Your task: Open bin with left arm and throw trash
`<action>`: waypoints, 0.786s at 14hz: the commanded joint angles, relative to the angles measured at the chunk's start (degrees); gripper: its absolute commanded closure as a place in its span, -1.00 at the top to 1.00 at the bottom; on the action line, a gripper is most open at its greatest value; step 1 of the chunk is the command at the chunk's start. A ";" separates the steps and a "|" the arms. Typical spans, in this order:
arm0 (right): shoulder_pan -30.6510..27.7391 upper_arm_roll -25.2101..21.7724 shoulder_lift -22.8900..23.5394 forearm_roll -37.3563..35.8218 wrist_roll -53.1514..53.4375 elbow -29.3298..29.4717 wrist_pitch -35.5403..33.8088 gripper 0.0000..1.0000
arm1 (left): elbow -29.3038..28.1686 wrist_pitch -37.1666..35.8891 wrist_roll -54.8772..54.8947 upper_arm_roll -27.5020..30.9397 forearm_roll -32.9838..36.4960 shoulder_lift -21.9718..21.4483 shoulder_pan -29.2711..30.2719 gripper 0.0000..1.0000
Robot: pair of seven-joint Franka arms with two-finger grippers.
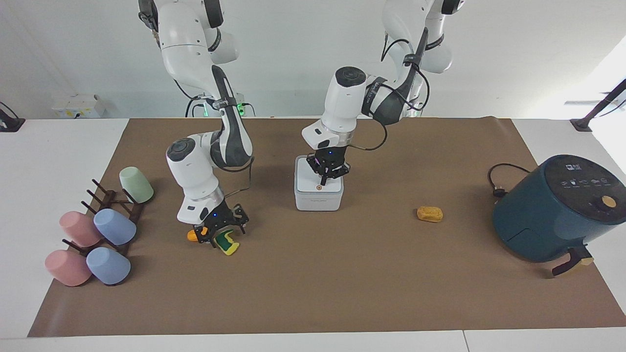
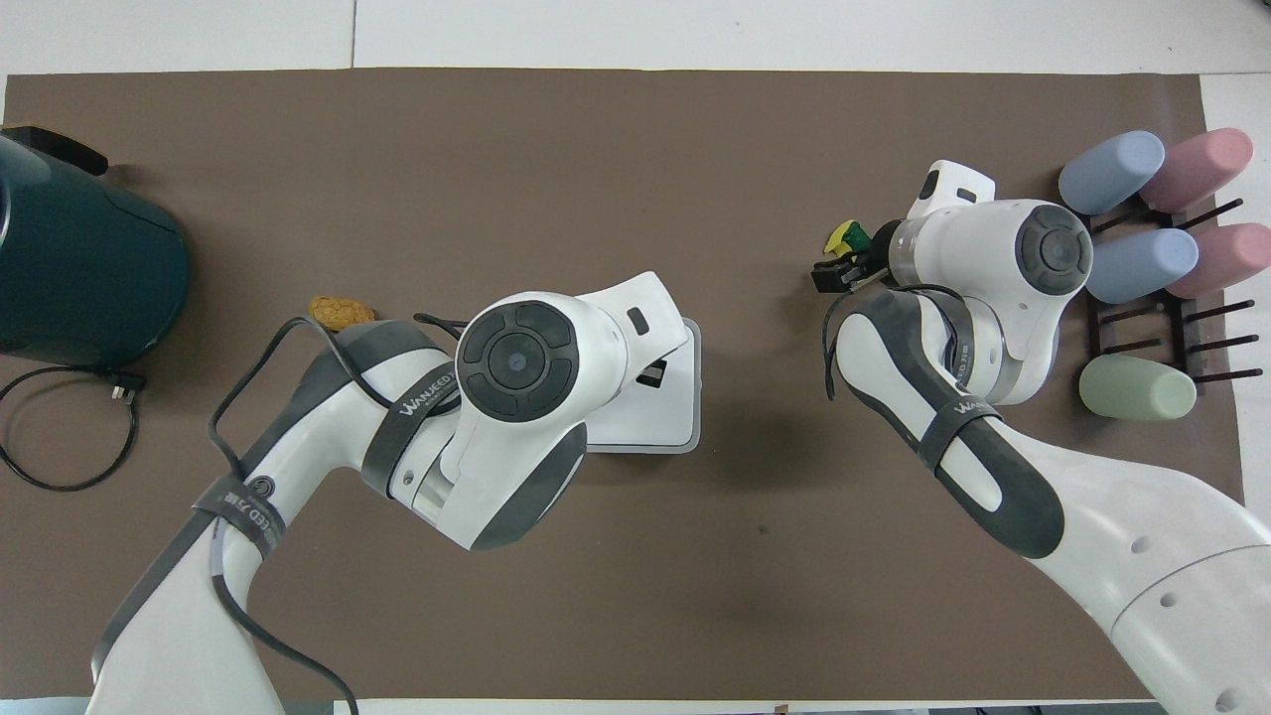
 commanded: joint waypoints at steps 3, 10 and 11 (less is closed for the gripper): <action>-0.11 0.15 -0.26 1.61 -2.24 -0.11 -1.54 -0.53 | -1.91 -13.51 -0.04 1.05 0.44 -8.45 3.79 -0.89; 0.50 1.02 -0.87 1.88 9.38 10.58 -18.56 -1.00 | -2.61 -22.23 3.38 1.05 0.44 -15.67 20.04 1.00; 2.07 1.63 -1.14 1.62 17.10 13.31 -22.69 -1.00 | -2.26 -22.24 3.74 1.14 0.44 -16.01 22.33 1.00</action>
